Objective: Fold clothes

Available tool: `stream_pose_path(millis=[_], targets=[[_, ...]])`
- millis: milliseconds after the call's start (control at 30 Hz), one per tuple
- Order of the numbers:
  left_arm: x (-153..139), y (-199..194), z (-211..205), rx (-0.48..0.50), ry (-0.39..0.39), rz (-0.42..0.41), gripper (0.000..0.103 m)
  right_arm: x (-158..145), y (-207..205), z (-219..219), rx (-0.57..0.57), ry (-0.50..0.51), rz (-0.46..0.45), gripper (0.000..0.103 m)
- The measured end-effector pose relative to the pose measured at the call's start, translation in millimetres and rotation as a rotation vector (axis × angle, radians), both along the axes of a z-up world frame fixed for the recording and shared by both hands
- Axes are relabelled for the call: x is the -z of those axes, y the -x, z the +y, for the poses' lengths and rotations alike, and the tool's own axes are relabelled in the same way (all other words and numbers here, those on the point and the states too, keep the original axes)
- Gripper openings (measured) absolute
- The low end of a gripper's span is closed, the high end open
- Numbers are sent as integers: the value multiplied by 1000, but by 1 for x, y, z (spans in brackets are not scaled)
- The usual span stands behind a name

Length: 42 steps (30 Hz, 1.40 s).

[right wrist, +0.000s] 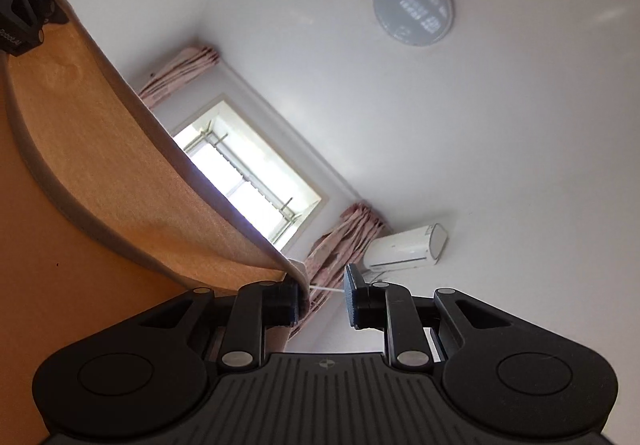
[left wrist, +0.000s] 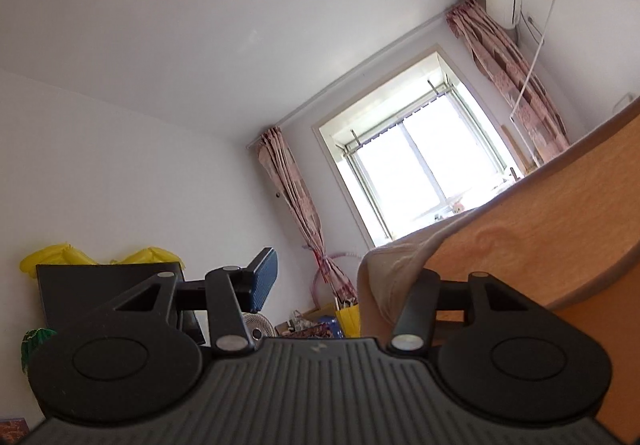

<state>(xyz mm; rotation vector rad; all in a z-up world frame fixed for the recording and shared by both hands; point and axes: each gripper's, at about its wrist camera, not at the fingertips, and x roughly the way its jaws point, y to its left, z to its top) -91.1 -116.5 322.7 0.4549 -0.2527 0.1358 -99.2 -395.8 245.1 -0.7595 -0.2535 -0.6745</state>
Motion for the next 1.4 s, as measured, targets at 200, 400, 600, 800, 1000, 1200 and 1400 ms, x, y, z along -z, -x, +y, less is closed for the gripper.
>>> stream_pose_path(millis=[200,400,600,800,1000,1200,1400], targets=[[133,-171,-58,-117,-54,293,58,102,-161,88,2,-81,281,22],[287,-300,-110,-209,-239,587,58,242,-293,108,33,-126,613,22],[342,-309,-113,-166,-306,757,30,333,-357,142,3,-96,803,18],[297,-304,-111,-162,-338,775,30,248,-252,105,-117,-329,900,15],[269,-338,-102,-152,-402,903,62,156,-277,41,-246,-546,927,103],[214,-380,-72,-68,-108,1149,74,83,-248,-14,-455,-1075,793,103],[160,-362,-31,92,161,1191,84,75,-167,-47,-572,-1264,727,103]])
